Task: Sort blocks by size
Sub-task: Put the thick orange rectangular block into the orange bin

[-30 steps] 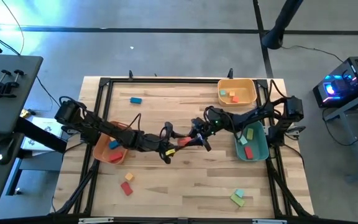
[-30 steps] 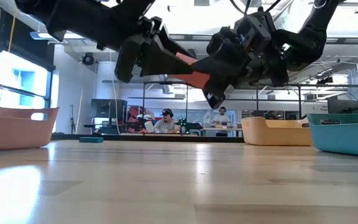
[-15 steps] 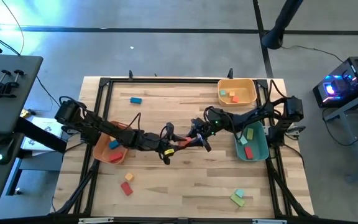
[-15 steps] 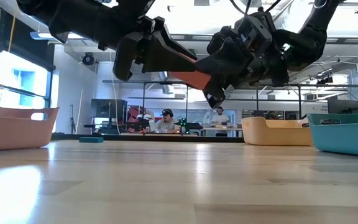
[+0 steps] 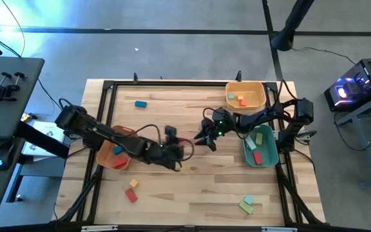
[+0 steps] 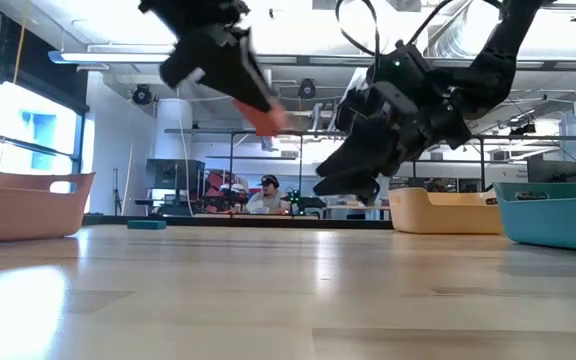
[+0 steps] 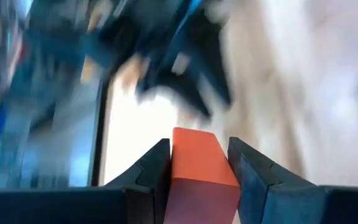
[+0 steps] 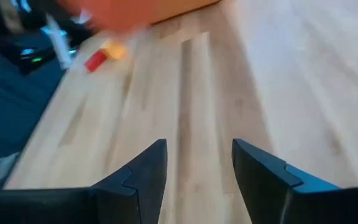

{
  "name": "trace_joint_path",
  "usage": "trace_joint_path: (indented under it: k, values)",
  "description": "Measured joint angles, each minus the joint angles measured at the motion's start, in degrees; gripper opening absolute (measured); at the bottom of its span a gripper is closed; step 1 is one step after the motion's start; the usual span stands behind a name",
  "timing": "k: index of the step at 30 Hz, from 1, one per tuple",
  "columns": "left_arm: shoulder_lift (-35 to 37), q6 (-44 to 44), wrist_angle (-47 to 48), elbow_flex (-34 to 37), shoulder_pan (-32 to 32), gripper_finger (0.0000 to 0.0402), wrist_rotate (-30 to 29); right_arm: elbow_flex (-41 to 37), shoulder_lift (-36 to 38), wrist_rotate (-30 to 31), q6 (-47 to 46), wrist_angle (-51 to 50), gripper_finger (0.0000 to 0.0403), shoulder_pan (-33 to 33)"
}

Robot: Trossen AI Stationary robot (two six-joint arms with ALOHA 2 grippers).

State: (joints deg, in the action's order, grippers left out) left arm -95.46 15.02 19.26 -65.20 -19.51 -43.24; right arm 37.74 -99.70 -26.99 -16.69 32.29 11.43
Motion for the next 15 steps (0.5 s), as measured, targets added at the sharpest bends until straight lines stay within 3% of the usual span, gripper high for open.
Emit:
trace_joint_path:
  k: [5, 11, 13, 15]
  values:
    - [0.1, -29.7, 35.3, -8.1, -0.1, 0.0108, -2.8, 0.0, 0.0, 3.9, 2.0, 0.4, 0.0177, -0.8]
    - [0.7, -67.2, 69.3, -6.5, -4.1, 0.0108, 6.4, 0.0, 0.0, 4.3, 5.3, 1.4, 0.0177, -2.4]
    - [2.2, -75.0, 71.1, -4.9, -6.5, 0.0108, 10.4, 0.0, 0.0, 4.3, 5.8, 1.8, 0.0177, -2.6]
    - [5.7, -78.7, 66.4, -2.2, -9.0, 0.0108, 14.5, 0.0, 0.0, 4.3, 6.2, 2.1, 0.0177, -2.6]
